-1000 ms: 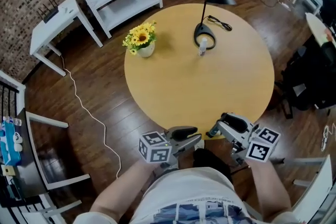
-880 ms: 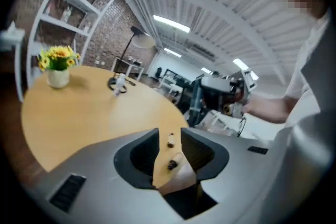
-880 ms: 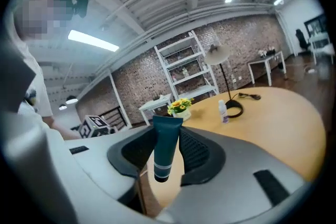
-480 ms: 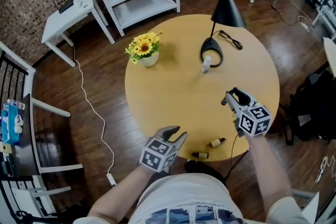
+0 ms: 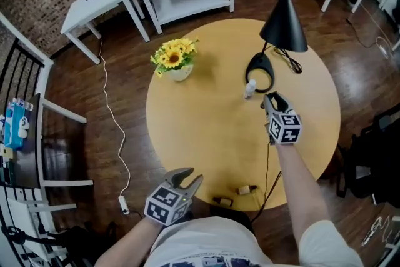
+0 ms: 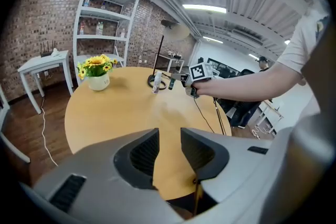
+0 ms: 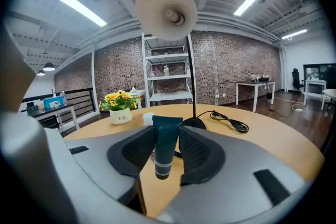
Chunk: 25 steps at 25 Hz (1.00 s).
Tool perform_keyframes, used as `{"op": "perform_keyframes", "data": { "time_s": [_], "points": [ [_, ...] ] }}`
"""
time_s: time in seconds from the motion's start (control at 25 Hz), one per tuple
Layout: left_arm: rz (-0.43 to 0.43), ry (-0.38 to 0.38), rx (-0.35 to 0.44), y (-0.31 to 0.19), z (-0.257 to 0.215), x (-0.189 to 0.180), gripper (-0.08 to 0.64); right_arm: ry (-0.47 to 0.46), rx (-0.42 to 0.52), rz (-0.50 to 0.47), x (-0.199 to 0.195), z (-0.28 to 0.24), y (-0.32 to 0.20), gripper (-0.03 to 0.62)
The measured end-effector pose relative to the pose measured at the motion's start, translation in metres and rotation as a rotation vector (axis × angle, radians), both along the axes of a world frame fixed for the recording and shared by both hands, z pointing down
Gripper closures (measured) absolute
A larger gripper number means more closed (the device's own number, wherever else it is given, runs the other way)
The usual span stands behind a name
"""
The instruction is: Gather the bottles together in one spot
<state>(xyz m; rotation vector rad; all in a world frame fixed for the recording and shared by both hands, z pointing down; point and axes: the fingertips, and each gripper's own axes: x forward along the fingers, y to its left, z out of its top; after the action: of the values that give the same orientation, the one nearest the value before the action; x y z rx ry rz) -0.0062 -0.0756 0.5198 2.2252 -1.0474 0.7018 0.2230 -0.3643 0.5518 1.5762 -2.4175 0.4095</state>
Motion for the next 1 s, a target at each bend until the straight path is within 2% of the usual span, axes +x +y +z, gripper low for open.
{"op": "perform_keyframes", "data": {
  "time_s": [0.2,0.32,0.68,1.0],
  "points": [
    [-0.058,-0.019,-0.034,-0.001,0.008,-0.007,0.456,0.076,0.018,-0.021,0.001,0.023,-0.041,0.454],
    [-0.063,-0.002,-0.028,-0.006,0.009,-0.002,0.456,0.082,0.02,-0.021,0.004,0.041,-0.053,0.454],
    [-0.029,0.012,-0.011,-0.017,0.01,0.01,0.456,0.123,0.055,-0.064,-0.003,0.052,-0.048,0.427],
    [-0.005,0.007,-0.017,-0.016,0.013,0.013,0.456,0.12,0.046,-0.092,-0.003,0.048,-0.044,0.365]
  ]
}}
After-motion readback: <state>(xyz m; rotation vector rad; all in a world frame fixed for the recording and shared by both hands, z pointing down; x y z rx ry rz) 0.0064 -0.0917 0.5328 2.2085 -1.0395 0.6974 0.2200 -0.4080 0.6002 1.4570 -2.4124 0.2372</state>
